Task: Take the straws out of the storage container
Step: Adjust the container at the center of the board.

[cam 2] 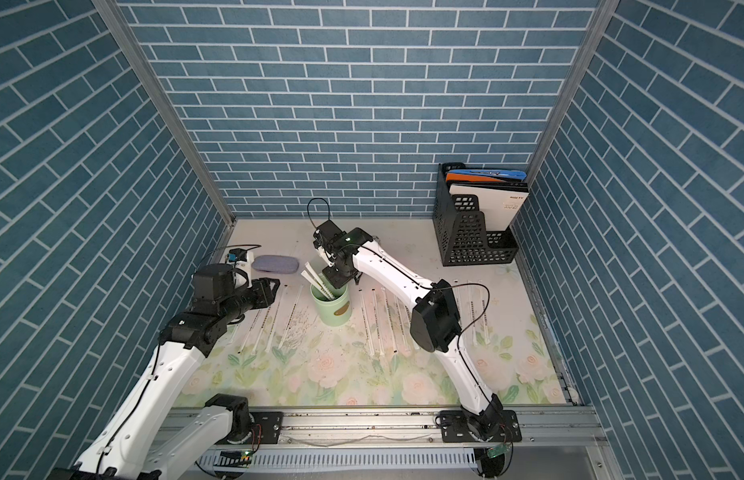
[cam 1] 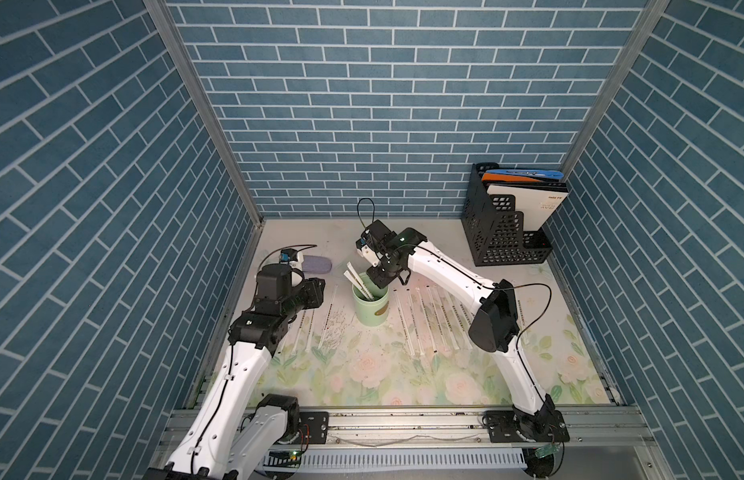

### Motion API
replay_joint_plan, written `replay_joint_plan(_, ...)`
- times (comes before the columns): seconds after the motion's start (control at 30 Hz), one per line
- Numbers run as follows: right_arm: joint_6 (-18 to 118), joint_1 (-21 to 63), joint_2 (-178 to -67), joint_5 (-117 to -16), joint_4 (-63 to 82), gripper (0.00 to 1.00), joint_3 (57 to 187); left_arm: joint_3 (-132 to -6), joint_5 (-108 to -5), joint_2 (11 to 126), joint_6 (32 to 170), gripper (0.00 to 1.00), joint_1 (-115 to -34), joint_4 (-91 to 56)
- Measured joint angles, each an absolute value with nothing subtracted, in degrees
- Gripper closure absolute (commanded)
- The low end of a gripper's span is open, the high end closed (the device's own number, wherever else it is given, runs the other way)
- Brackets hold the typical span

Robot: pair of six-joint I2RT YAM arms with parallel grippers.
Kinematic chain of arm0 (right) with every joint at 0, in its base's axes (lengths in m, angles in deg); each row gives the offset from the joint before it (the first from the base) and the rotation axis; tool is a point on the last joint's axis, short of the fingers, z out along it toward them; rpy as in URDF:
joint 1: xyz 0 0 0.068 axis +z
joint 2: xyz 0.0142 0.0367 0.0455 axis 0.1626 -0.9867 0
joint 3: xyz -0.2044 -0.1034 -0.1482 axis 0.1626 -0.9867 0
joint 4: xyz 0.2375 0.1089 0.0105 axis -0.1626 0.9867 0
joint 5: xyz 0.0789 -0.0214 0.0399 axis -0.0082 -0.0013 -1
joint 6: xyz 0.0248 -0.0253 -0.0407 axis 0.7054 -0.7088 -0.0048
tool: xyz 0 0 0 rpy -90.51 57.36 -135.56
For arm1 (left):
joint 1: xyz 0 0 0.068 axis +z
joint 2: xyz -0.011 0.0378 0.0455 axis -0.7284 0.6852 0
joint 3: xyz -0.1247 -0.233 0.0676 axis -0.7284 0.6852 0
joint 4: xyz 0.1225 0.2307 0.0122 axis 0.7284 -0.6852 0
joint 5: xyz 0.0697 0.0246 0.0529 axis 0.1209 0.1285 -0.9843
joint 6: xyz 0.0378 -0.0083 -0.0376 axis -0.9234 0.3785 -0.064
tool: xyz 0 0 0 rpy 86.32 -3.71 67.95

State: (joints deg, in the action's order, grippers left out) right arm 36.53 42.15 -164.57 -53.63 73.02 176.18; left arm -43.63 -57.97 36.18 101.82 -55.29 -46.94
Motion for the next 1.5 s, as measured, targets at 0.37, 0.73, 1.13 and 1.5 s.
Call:
replay_joint_plan(0.37, 45.36, 41.91, -160.24, -52.29, 68.56, 1.00, 168.33, -43.43, -57.91, 35.19, 101.31, 0.52, -55.29, -46.94)
replay_joint_plan(0.73, 55.76, 44.49, -159.52, -46.55, 72.38, 1.00, 169.01, -41.31, -56.64, 35.19, 101.12, 0.52, -55.29, -45.69)
replay_joint_plan(1.13, 62.10, 46.26, -159.52, -41.41, 77.06, 1.00, 172.74, -41.20, -55.66, 35.15, 100.92, 0.52, -55.29, -45.23)
replay_joint_plan(1.5, 64.18, 46.26, -159.55, -38.61, 77.89, 0.96, 172.20, -41.20, -55.57, 34.93, 100.92, 0.51, -55.29, -45.19)
